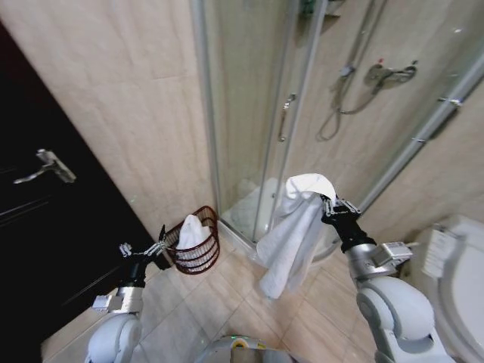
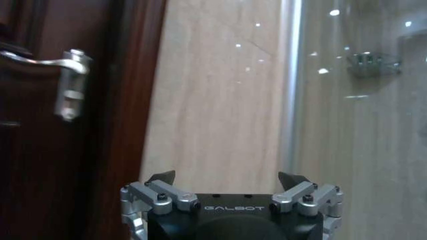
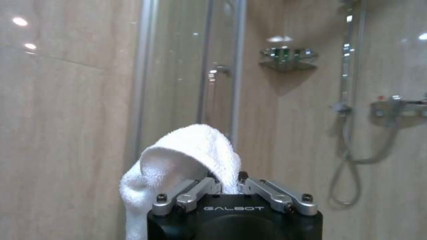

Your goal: Discard the used towel into the hamper.

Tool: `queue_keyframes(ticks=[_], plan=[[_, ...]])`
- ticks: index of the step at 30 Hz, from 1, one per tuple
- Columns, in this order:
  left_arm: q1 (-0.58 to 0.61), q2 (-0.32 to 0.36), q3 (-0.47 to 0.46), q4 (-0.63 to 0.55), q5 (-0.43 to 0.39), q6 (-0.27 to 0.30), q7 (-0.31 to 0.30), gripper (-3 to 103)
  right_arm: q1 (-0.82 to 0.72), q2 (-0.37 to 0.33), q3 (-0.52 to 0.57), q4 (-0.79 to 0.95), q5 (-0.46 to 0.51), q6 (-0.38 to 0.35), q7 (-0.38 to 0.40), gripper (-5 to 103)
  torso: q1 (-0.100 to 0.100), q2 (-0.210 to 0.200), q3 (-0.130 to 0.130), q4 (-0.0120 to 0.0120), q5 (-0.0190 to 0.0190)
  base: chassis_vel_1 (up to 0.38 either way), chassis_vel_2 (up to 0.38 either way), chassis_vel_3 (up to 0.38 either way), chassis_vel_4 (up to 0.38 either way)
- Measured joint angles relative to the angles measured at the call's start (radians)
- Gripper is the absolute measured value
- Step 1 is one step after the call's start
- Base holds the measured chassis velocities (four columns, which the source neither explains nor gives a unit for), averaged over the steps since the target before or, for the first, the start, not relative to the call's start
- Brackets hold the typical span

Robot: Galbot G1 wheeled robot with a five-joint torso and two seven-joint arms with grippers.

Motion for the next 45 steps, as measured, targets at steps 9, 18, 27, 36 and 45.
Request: queue_keyframes(ticks=[9,18,27,36,45], plan=[[0.000,0.001,-0.003,-0.001,-0.002,0.000,0.000,100,0.000,-0.002,0.001,0.003,0.000,0.000,0.000,8,0.000,0.000,0.000,0.0000,0.0001,0.153,0.158,0.015,0.014],[0.001,-0.002,-0.003,-0.002,-0.001,-0.001,0.001,100,0.001,-0.003,0.006,0.003,0.001,0.001,0.001,8,0.000,0.000,0.000,0.0000,-0.0001,0.147,0.160,0.008,0.009],[-0.001,-0.002,-0.002,-0.002,-0.001,-0.003,0.000,100,0.008,-0.006,0.016,-0.004,0.011,0.001,0.005,8,0.000,0.000,0.000,0.0000,0.0001,0.150,0.150,0.008,0.008],[-0.008,-0.008,0.011,0.008,0.004,-0.031,-0.008,100,0.016,-0.017,0.030,-0.012,0.042,0.005,0.006,8,0.000,0.000,0.000,-0.0004,-0.0001,0.064,0.069,-0.006,0.001],[-0.019,-0.023,0.011,0.015,0.021,-0.013,-0.010,100,0.097,-0.059,0.009,-0.050,0.100,0.006,0.007,8,0.000,0.000,0.000,-0.0002,-0.0002,0.000,0.000,0.000,0.000]])
